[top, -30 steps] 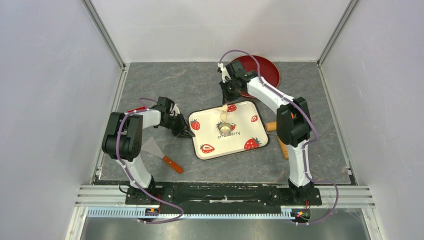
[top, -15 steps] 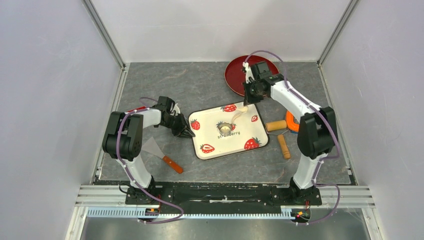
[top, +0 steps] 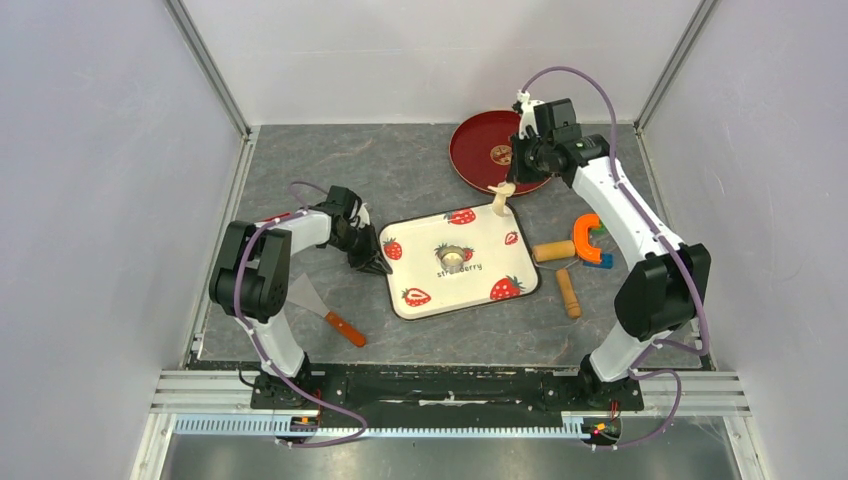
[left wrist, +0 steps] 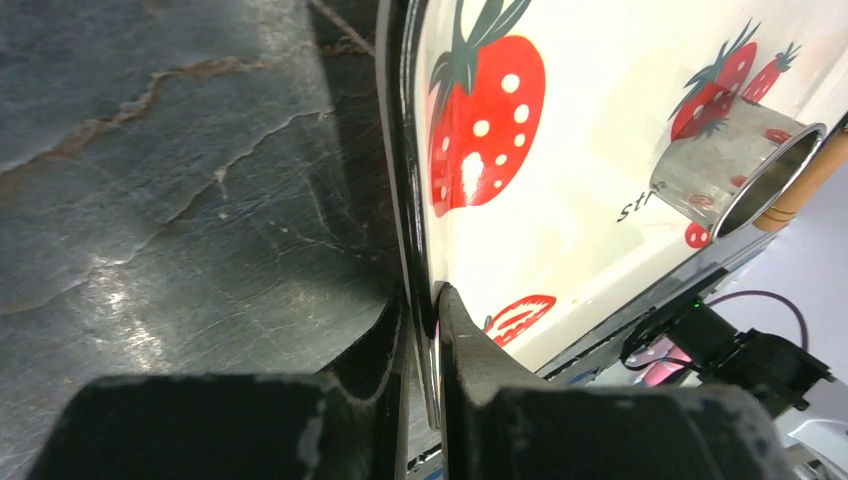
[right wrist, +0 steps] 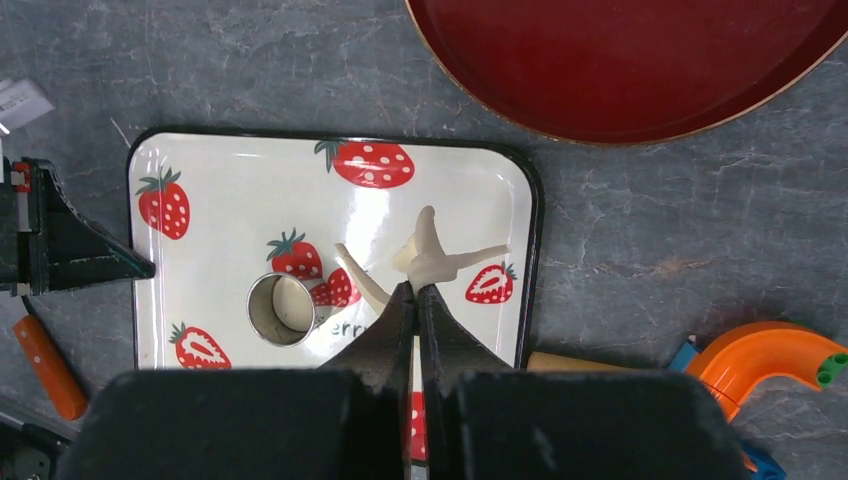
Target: Roll out the dumpling wrappers from the dough
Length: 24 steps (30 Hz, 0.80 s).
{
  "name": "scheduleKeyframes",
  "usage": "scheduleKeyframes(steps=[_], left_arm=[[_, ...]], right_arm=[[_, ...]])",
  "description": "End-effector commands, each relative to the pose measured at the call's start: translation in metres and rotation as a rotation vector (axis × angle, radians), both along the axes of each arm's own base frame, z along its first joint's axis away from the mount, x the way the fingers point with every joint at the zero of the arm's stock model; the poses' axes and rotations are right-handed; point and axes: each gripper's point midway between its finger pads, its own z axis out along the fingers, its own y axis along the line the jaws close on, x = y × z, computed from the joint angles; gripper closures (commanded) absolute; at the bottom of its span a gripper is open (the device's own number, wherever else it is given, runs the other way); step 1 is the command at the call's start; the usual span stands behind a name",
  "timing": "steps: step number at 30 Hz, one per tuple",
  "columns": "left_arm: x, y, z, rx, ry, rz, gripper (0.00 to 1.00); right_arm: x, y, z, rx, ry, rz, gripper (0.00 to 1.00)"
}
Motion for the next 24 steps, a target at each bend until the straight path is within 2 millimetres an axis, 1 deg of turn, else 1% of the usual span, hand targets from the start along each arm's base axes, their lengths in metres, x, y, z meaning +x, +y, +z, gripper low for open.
scheduleKeyframes(steps=[1,5,9,12,16,20,24], left_arm=[[-0.010,0.019,-0.024,0.172,-0.013,-0.114,0.98],[-0.011,0.019,-0.022,0.177,-0.024,-0.122,0.98],[-0.002,0.026,-0.019,0.225,-0.049,-0.087,0.98],[0.004,0.028,-0.017,0.244,-0.056,-0.084,0.98],[0.008,0.029,-0.018,0.266,-0.048,-0.101,0.98],[0.011,0.030,-0.018,0.280,-0.052,-0.110,0.98],[0.011,0.029,-0.018,0.284,-0.050,-0.120,0.98]], right_arm=[[0.012,-0.011,0.034,0.007,-0.088,-0.037,1.00],[0.017,-0.017,0.034,0.013,-0.089,-0.052,1.00],[0.014,-0.011,0.025,0.038,-0.061,-0.029,1.00],[0.008,-0.003,0.007,0.070,-0.016,-0.001,1.00],[-0.001,0.008,-0.023,0.110,0.073,0.043,1.00],[-0.007,0.006,-0.056,0.087,0.139,0.042,1.00],[-0.011,-0.002,-0.088,0.044,0.181,0.025,1.00]])
